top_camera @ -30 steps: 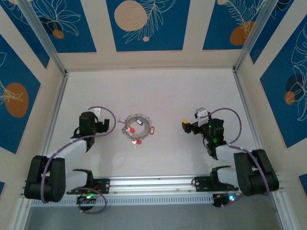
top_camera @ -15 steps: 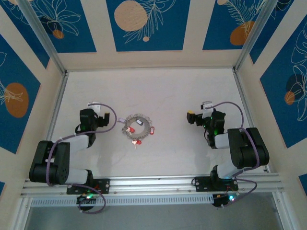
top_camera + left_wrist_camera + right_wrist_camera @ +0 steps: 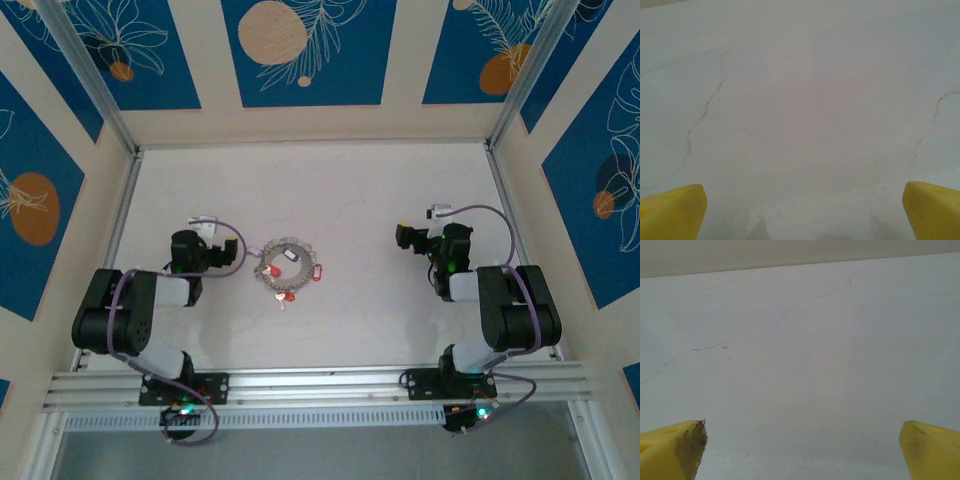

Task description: Put the keys on the keyring

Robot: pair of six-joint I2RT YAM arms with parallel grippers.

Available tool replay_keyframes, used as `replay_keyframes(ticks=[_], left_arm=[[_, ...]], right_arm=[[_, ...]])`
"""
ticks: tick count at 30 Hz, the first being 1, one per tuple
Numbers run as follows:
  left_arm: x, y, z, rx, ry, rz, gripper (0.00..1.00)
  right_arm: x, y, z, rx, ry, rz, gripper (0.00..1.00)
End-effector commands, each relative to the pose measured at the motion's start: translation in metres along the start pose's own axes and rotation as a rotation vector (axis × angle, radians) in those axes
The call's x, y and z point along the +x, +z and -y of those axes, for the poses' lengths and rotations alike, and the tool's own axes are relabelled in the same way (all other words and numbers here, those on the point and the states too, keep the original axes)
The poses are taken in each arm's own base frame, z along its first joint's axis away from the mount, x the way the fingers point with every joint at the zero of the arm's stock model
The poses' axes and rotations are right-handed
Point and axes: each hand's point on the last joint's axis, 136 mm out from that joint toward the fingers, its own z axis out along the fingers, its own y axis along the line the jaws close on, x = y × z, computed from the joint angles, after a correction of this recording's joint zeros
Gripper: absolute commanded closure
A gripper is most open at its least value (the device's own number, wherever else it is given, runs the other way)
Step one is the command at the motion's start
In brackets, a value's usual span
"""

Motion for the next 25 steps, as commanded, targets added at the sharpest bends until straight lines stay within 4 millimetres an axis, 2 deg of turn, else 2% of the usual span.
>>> replay_keyframes(ticks=[1, 25], left_arm=[[-0.0239, -0.0001, -0.0031, -0.005, -0.024, 0.083, 0.00], [-0.0246, 0.0000, -0.0038, -0.010, -0.027, 0.081, 0.00]], right_arm=[[-0.0083, 0.0037, 0.0021, 0.018, 0.009, 0.014, 0.01], [-0.0080, 0.0030, 0.0033, 0.024, 0.013, 0.015, 0.01]])
